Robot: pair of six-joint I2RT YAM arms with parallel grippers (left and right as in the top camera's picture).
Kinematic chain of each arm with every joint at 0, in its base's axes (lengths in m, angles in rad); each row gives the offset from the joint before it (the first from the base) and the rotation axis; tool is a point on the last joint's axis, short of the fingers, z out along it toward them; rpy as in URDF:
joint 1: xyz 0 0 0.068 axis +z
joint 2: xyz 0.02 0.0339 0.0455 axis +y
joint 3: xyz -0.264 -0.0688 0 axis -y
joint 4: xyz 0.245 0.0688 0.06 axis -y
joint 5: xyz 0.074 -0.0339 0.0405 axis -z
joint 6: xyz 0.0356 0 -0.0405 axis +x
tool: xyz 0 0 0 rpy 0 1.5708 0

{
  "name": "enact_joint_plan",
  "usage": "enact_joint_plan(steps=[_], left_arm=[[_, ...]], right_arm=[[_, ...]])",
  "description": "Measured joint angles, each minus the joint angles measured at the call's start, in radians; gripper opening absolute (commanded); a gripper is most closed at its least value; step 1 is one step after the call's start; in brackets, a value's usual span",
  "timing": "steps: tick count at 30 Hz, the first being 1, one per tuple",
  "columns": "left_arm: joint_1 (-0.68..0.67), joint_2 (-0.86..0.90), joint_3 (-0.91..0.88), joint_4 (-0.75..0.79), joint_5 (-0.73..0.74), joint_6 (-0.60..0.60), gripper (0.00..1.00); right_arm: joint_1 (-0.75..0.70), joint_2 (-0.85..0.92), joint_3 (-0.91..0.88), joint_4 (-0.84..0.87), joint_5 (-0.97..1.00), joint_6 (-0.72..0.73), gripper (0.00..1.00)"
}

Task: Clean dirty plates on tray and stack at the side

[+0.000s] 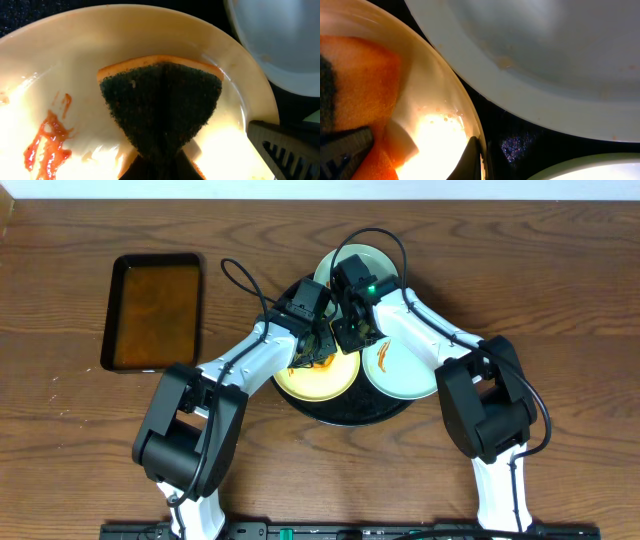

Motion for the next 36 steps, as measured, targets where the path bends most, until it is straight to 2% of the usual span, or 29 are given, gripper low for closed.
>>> enact_joint_plan(steps=[16, 26, 32, 36], left_arm=[[0.050, 0.020, 0.009, -0.090, 0.043, -0.156, 0.08], [0.190, -0.007, 0.008, -0.201, 0.009, -0.126, 0.07], [0.190, -0.015, 0.006, -0.199, 0.004, -0.102, 0.08], [0.182, -0.015, 0.003, -0.195, 0.066, -0.103, 0.08]], right_arm=[[0.000, 0.000, 0.000, -0.001, 0.000, 0.000, 0.01], [0.000, 0.000, 0.000, -0.002, -0.004, 0.000, 0.01], [0.001, 0.000, 0.000, 0.000, -0.008, 0.000, 0.01], [0.001, 0.000, 0.000, -0.001, -0.008, 0.000, 0.01]])
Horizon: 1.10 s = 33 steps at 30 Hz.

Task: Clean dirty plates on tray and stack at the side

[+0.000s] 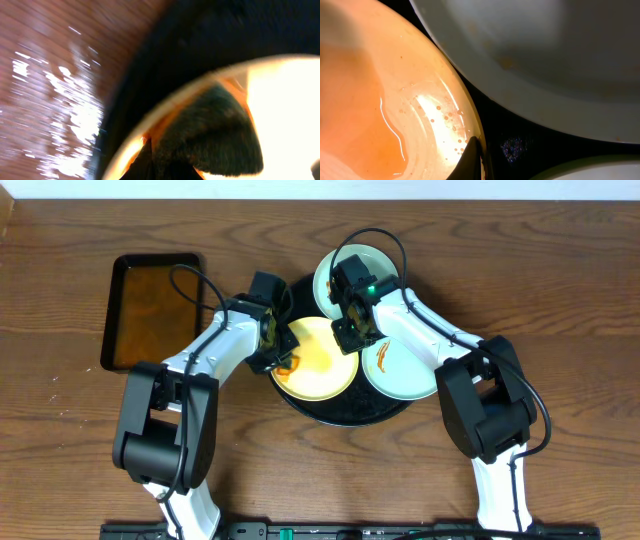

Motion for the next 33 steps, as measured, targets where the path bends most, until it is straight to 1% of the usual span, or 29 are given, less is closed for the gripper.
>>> enact_joint_plan(steps=[6, 10, 16, 21, 28, 33], left_arm=[[-0.066, 0.000, -0.003, 0.024, 0.082, -0.034, 0.08], [-0.108, 0.000, -0.003, 0.041, 0.082, -0.045, 0.07], [-0.114, 0.000, -0.003, -0.006, 0.060, -0.053, 0.07], [-0.113, 0.000, -0.003, -0.105, 0.005, -0.051, 0.07], [-0.097, 0.000, 0.000, -0.138, -0.037, 0.004, 0.07], [-0.059, -0.011, 0.010, -0.158, -0.131, 0.021, 0.07]], right_arm=[[0.000, 0.000, 0.000, 0.000, 0.000, 0.000, 0.01], [0.000, 0.000, 0.000, 0.000, 0.000, 0.000, 0.01], [0.000, 0.000, 0.000, 0.000, 0.000, 0.000, 0.01], [0.000, 0.000, 0.000, -0.002, 0.001, 0.000, 0.01], [0.000, 0.000, 0.000, -0.004, 0.001, 0.000, 0.01], [0.000, 0.000, 0.000, -0.004, -0.003, 0.000, 0.01]])
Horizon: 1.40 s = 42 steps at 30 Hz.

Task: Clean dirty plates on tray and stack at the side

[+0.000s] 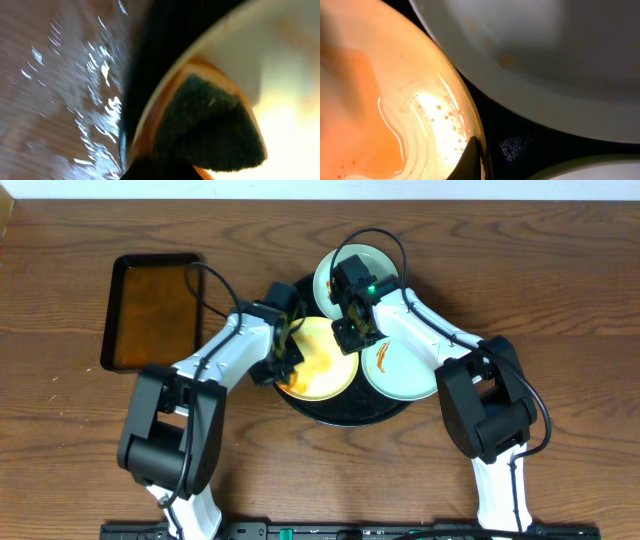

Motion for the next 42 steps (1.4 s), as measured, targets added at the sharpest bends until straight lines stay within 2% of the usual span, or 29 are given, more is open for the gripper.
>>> enact_joint_plan(steps=[8, 16, 22, 42], left_arm=[[0.031, -0.024, 0.010, 0.058, -0.028, 0.005, 0.08], [0.000, -0.024, 0.010, 0.167, 0.084, 0.007, 0.08], [-0.053, -0.024, 0.009, 0.175, 0.093, 0.001, 0.08], [0.035, 0.032, 0.002, 0.179, 0.106, 0.010, 0.08]], right_arm=[[0.000, 0.000, 0.000, 0.000, -0.009, 0.002, 0.01], [0.000, 0.000, 0.000, 0.000, -0.011, 0.003, 0.01], [0.000, 0.000, 0.000, -0.001, -0.011, 0.003, 0.01], [0.000, 0.000, 0.000, -0.002, -0.011, 0.003, 0.01]])
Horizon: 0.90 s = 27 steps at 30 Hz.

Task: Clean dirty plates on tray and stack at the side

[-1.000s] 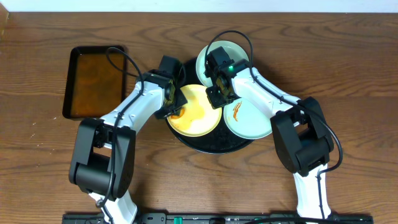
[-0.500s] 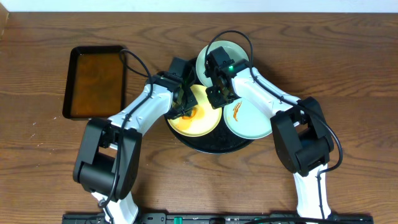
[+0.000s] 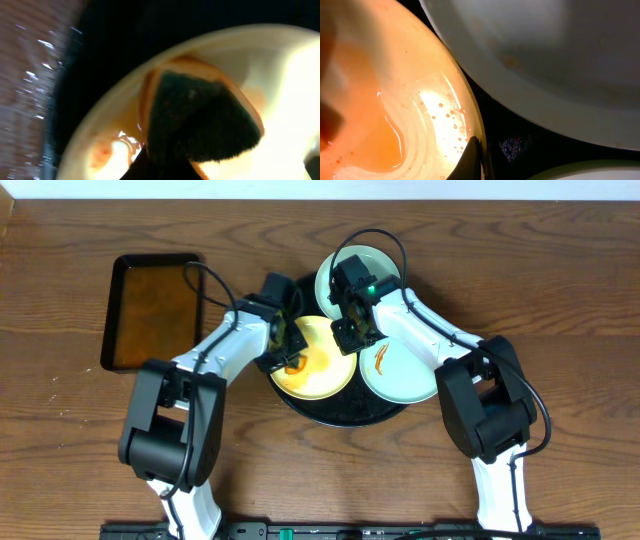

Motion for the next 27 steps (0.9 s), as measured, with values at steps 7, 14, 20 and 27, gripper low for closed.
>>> enact_joint_plan(steps=[7, 14, 20, 27], left_arm=[[0.040, 0.000, 0.015, -0.074, -0.051, 0.035, 0.07], [0.033, -0.023, 0.020, -0.089, -0.116, 0.086, 0.07], [0.057, -0.163, 0.020, -0.089, -0.262, 0.129, 0.08], [0.124, -0.357, 0.020, -0.081, -0.328, 0.143, 0.07]], right_arm=[[0.000, 0.000, 0.000, 0.000, 0.000, 0.000, 0.01], [0.003, 0.000, 0.000, 0.000, -0.013, 0.000, 0.01], [0.003, 0.000, 0.001, -0.017, -0.013, 0.000, 0.01], [0.003, 0.000, 0.013, -0.047, -0.007, 0.000, 0.01]])
